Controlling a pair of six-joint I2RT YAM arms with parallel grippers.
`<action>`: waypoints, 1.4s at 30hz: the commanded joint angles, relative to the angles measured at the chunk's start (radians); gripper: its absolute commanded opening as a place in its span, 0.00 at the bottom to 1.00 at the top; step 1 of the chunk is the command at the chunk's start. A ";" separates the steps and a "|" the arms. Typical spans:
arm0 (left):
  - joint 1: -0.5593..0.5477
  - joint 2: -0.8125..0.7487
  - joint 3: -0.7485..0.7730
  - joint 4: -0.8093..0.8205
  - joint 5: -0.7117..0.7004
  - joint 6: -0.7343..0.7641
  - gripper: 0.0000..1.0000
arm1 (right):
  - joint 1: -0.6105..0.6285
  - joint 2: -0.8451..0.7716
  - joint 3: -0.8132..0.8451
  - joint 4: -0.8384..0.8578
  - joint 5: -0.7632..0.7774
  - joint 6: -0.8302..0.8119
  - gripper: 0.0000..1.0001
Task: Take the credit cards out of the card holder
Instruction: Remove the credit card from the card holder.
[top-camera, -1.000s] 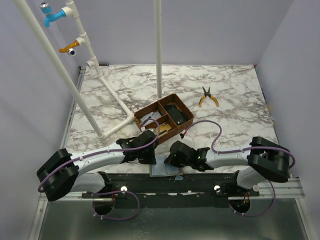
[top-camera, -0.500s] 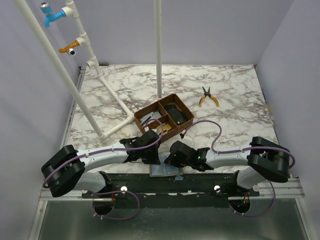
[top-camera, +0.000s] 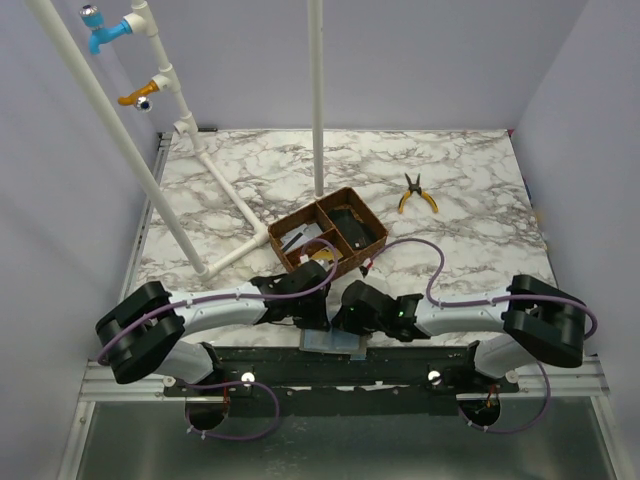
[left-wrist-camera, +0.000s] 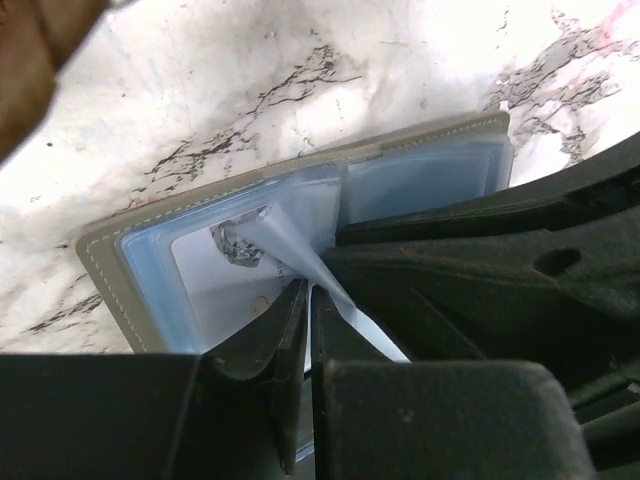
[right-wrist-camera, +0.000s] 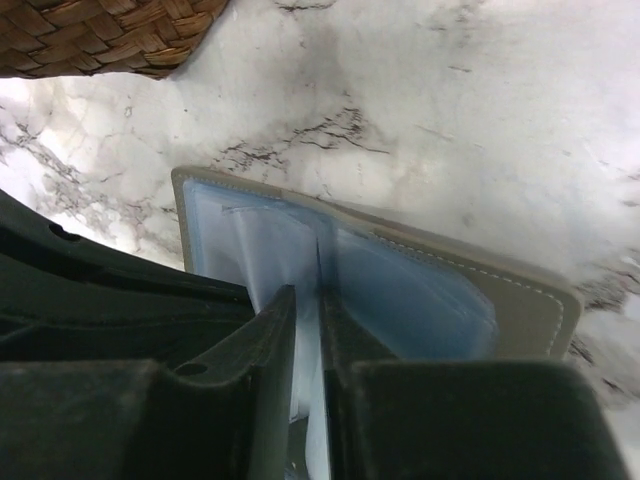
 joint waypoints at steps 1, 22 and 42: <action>-0.008 0.029 0.013 -0.013 0.000 -0.004 0.08 | -0.010 -0.067 0.010 -0.250 0.021 -0.074 0.27; -0.061 0.144 0.133 0.018 0.036 0.008 0.08 | -0.025 -0.414 0.027 -0.508 0.143 -0.017 0.39; -0.065 0.318 0.280 0.021 0.050 -0.073 0.08 | -0.098 -0.443 -0.144 -0.258 -0.040 0.038 0.29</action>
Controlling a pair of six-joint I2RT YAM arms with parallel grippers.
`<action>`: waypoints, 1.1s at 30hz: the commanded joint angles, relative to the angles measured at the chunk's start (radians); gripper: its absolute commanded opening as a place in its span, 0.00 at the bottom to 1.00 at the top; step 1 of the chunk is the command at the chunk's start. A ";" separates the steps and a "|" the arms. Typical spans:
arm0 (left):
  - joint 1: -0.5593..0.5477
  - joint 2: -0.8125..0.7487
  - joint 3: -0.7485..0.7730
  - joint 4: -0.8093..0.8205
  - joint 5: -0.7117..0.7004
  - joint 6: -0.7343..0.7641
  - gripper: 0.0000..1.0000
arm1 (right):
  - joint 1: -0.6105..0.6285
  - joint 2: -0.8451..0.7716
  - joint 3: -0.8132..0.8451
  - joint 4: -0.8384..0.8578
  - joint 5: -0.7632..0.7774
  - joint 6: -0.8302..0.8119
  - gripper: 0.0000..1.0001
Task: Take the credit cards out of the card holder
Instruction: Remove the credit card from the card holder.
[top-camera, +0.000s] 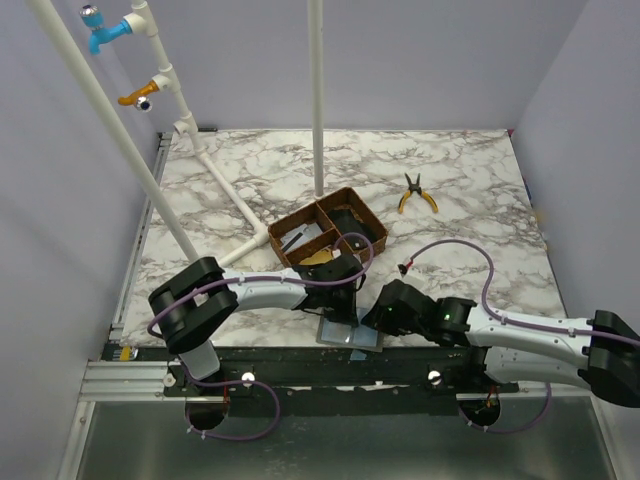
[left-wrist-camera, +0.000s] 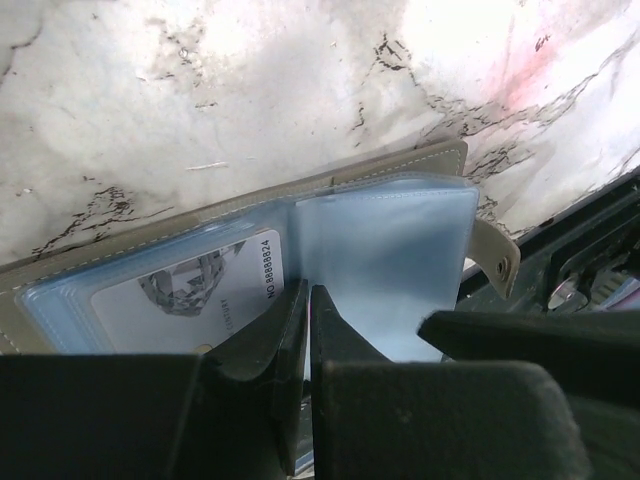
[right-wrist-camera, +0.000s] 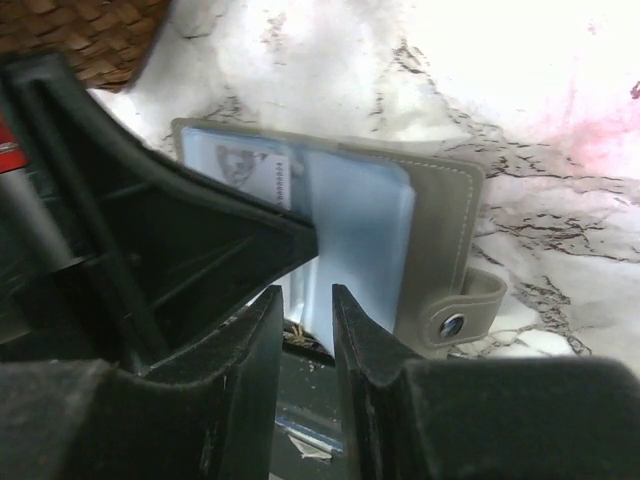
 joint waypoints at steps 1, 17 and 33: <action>-0.005 0.007 0.013 0.002 0.010 -0.029 0.08 | -0.050 0.019 -0.085 0.186 -0.117 0.040 0.28; -0.006 -0.222 -0.046 -0.168 -0.133 0.051 0.09 | -0.123 0.055 -0.151 0.308 -0.186 0.072 0.26; 0.005 -0.306 -0.164 -0.182 -0.204 0.067 0.12 | -0.124 0.232 -0.022 0.287 -0.220 -0.011 0.29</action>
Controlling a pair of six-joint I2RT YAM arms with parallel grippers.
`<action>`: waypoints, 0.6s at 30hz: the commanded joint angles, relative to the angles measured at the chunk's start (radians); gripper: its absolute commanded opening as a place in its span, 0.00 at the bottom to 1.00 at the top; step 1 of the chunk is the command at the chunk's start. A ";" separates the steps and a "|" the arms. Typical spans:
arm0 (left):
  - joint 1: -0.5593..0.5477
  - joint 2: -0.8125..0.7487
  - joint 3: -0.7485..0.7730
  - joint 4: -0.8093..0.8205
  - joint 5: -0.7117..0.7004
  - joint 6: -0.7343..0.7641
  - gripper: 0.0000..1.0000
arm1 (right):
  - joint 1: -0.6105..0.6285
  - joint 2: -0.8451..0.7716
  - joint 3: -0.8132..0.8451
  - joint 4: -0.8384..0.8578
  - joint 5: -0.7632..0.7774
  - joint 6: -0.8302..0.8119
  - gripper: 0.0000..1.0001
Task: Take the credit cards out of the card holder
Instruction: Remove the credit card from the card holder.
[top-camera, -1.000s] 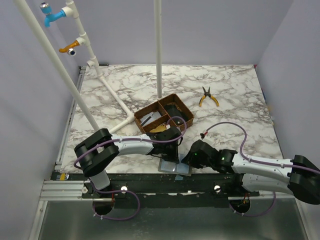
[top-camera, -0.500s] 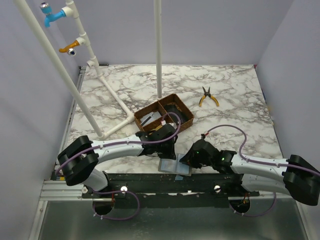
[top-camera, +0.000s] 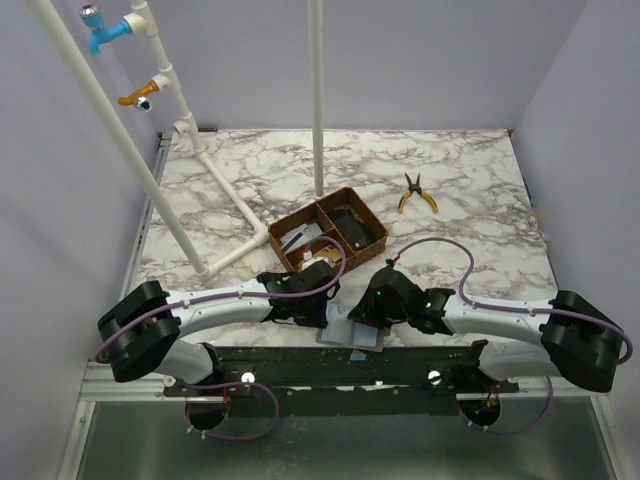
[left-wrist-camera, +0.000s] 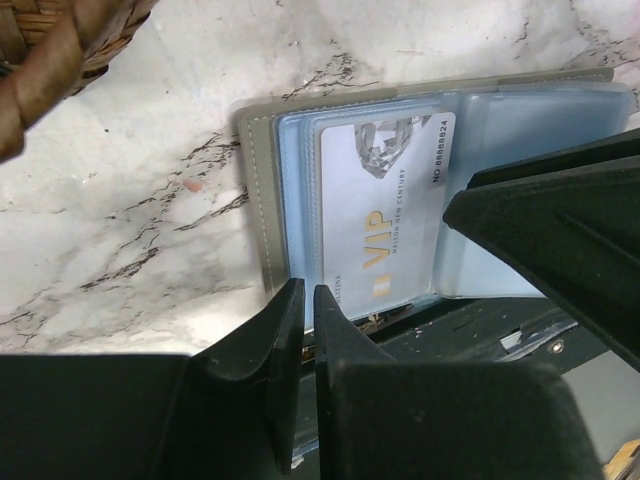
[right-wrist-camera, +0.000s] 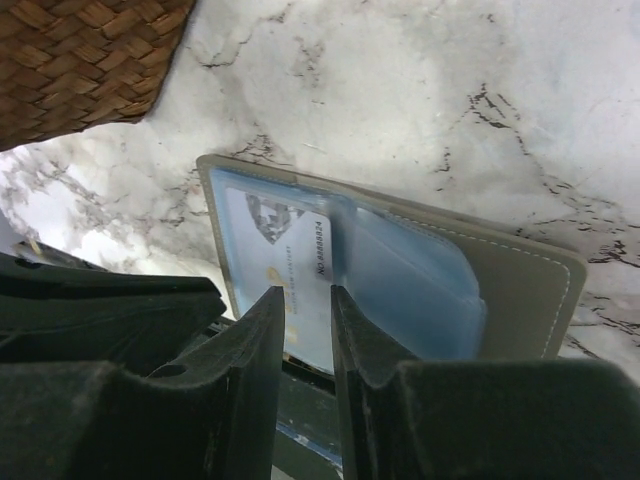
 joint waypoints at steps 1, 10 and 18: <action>0.005 0.000 -0.011 0.019 -0.030 0.023 0.12 | -0.001 0.026 -0.004 0.005 -0.018 -0.005 0.29; 0.006 0.043 -0.032 0.096 0.001 0.031 0.11 | -0.002 0.040 -0.083 0.096 -0.047 0.026 0.30; 0.005 0.079 -0.053 0.140 0.043 0.011 0.10 | -0.003 0.034 -0.145 0.179 -0.046 0.033 0.29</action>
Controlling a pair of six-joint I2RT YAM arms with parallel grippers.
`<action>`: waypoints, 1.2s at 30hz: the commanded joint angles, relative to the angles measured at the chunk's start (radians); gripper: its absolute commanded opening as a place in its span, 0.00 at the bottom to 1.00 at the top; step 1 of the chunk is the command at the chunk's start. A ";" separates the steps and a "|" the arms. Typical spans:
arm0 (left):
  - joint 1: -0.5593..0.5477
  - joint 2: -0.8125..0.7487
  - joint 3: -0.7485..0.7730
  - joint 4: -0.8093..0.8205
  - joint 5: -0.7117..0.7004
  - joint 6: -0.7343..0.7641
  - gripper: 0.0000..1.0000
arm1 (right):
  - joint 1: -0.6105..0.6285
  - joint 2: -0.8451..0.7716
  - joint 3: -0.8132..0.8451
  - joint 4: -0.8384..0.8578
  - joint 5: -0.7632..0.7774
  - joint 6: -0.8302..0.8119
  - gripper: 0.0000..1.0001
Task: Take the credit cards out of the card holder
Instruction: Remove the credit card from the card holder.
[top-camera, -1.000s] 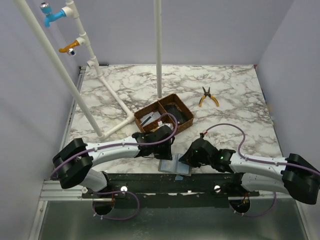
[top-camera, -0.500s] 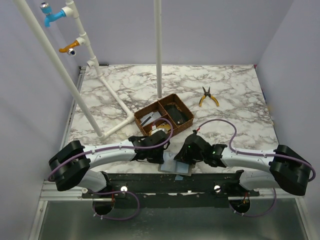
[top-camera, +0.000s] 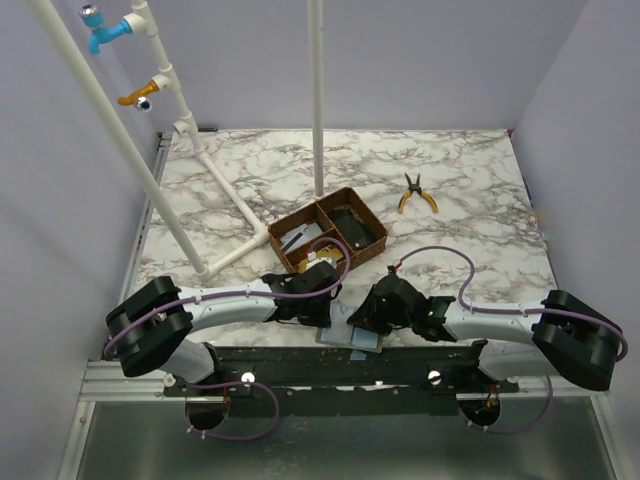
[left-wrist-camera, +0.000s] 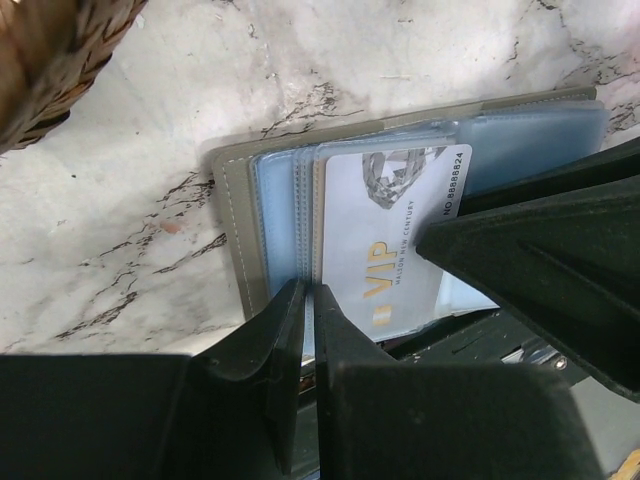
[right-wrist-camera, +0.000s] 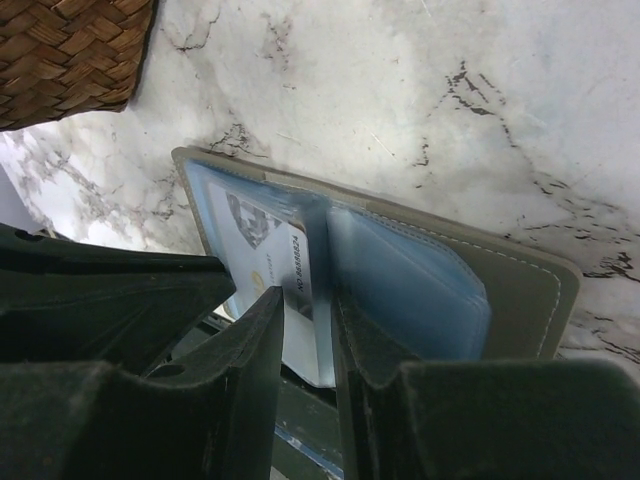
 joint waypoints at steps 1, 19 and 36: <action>0.000 0.025 -0.033 0.042 0.038 -0.011 0.10 | -0.005 0.009 -0.049 0.031 -0.011 0.002 0.29; -0.039 0.090 -0.006 0.010 0.045 -0.083 0.02 | -0.074 -0.088 -0.150 0.171 -0.089 -0.047 0.19; -0.038 0.131 -0.002 -0.006 0.050 -0.110 0.00 | -0.088 -0.186 -0.234 0.225 -0.105 -0.033 0.30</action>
